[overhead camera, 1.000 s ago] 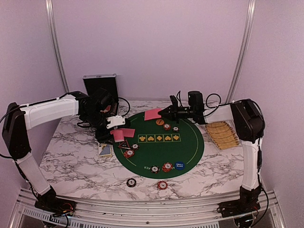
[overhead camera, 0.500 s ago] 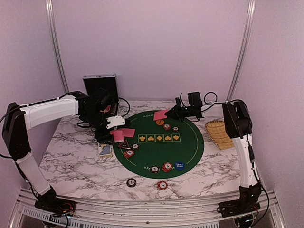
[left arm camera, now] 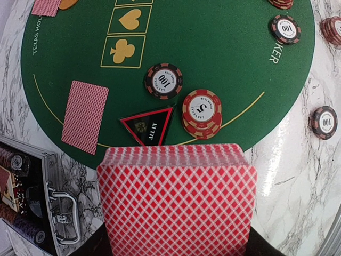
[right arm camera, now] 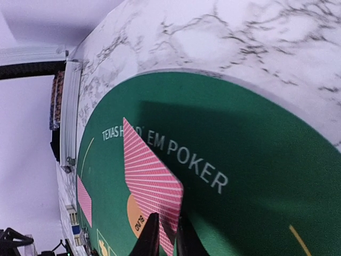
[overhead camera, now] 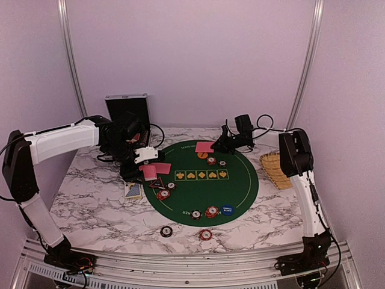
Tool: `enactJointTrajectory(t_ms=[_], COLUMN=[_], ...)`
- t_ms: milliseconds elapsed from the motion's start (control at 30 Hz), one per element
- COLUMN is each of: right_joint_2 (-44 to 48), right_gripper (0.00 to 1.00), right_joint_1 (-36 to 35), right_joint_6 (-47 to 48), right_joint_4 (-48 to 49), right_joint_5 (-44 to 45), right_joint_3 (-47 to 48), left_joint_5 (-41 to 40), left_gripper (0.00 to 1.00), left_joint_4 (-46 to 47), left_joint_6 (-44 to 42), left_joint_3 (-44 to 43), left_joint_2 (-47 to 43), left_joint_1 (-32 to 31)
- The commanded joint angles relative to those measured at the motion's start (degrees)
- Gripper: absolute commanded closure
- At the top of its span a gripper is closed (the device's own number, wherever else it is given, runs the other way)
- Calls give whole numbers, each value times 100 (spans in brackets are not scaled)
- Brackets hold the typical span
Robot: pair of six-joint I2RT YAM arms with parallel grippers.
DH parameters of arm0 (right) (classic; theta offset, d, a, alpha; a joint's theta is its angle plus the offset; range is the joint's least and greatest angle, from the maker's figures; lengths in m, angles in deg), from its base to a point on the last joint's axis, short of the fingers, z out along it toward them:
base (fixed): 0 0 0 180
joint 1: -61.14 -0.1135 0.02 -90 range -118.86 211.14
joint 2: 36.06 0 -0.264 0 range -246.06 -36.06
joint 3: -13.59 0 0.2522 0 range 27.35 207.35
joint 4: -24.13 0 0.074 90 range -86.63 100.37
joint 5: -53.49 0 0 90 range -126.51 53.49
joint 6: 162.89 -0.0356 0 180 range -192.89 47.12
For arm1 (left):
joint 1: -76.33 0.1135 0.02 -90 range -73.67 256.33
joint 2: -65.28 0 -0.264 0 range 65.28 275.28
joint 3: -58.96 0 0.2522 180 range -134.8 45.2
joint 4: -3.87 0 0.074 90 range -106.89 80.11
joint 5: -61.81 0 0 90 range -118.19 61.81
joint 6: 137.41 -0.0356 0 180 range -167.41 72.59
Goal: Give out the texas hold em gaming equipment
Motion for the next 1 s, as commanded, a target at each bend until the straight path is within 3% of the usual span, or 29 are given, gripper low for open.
enactJointTrajectory(t_ms=[0, 233, 400, 533, 633, 833, 967], right_joint_2=[55, 400, 1286, 2153, 2716, 3482, 3766], right_gripper=[83, 59, 35, 23, 3, 1, 1], right_joint_1=[78, 78, 72, -56, -310, -1002, -1511], right_joint_6=[436, 595, 722, 784, 914, 730, 76], right_joint_4=[-597, -700, -322, 29, 103, 426, 1390], right_joint_5=[373, 639, 900, 1000, 1122, 793, 245], right_joint_3=[8, -263, -1073, -1817, -2306, -3278, -4065], left_joint_5=[137, 193, 213, 239, 273, 263, 265], left_gripper=[100, 100, 100, 100, 100, 100, 100], left_joint_4=[-192, -201, -196, -199, -194, -192, -192], left_joint_6=[1, 63, 96, 108, 151, 153, 144], left_joint_3=[58, -16, -47, -41, -39, -15, -13], left_joint_2=[-166, -113, -100, -92, -100, -119, -152], left_joint_1=[-13, -39, -61, -61, -61, -61, -61])
